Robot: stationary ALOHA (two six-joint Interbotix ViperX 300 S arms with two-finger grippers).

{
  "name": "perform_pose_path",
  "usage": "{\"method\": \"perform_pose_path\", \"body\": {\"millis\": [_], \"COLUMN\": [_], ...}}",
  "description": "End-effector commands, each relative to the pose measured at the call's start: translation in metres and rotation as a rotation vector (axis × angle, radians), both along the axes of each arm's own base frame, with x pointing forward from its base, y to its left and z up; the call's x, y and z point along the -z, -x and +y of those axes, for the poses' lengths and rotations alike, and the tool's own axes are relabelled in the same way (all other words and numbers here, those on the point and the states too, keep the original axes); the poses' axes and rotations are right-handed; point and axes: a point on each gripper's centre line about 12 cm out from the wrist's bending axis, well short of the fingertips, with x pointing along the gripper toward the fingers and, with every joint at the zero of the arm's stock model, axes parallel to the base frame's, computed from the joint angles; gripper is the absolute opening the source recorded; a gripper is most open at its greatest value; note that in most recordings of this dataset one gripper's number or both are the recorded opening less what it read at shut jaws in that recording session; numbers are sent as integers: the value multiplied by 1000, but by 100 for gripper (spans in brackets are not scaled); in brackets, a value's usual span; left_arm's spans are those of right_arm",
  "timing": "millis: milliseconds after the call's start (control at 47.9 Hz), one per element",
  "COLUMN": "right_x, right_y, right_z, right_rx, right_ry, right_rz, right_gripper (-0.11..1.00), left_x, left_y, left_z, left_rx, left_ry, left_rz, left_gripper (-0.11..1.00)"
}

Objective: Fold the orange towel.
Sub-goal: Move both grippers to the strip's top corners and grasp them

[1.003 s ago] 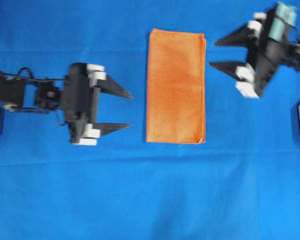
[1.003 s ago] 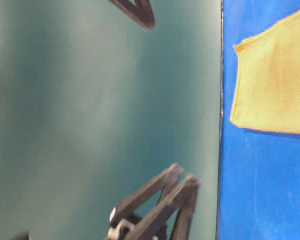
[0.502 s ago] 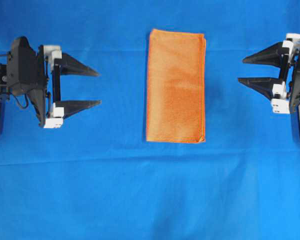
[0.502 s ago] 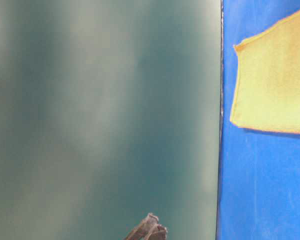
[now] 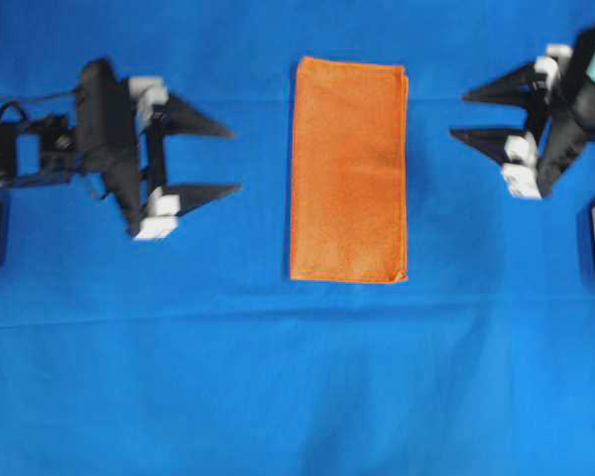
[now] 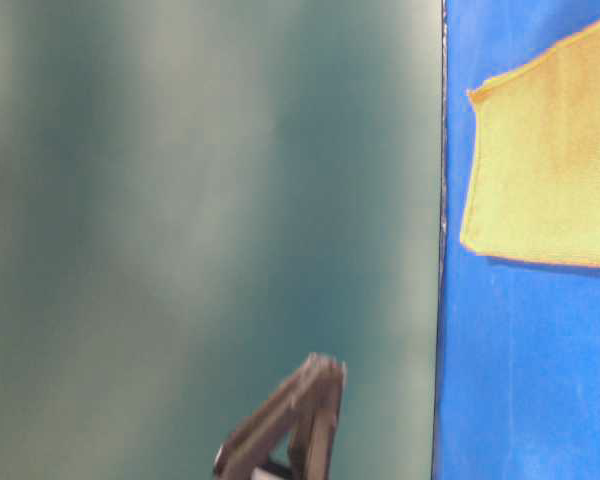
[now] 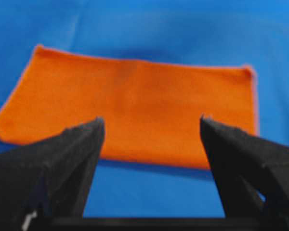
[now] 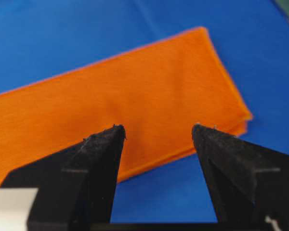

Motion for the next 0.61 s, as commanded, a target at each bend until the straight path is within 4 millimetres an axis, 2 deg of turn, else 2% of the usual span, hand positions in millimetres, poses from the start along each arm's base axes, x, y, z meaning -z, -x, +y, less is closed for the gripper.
{"method": "perform_pose_path", "body": {"millis": [0,272,585], "right_x": [0,33,73], "right_y": [-8,-26,-44], "right_z": [-19,-65,-94], "right_rx": [49,148,182], "right_ry": [-1,-47,-84], "right_rz": [18,149,199], "right_gripper": [62,62,62], "left_x": [-7,21,67], "left_y": [-15,-52,-77], "left_z": [17,68,114], "left_rx": [-43,-152,-238], "left_ry": [-1,13,36], "left_rz": [-22,44,111], "left_gripper": [74,74,74]}}
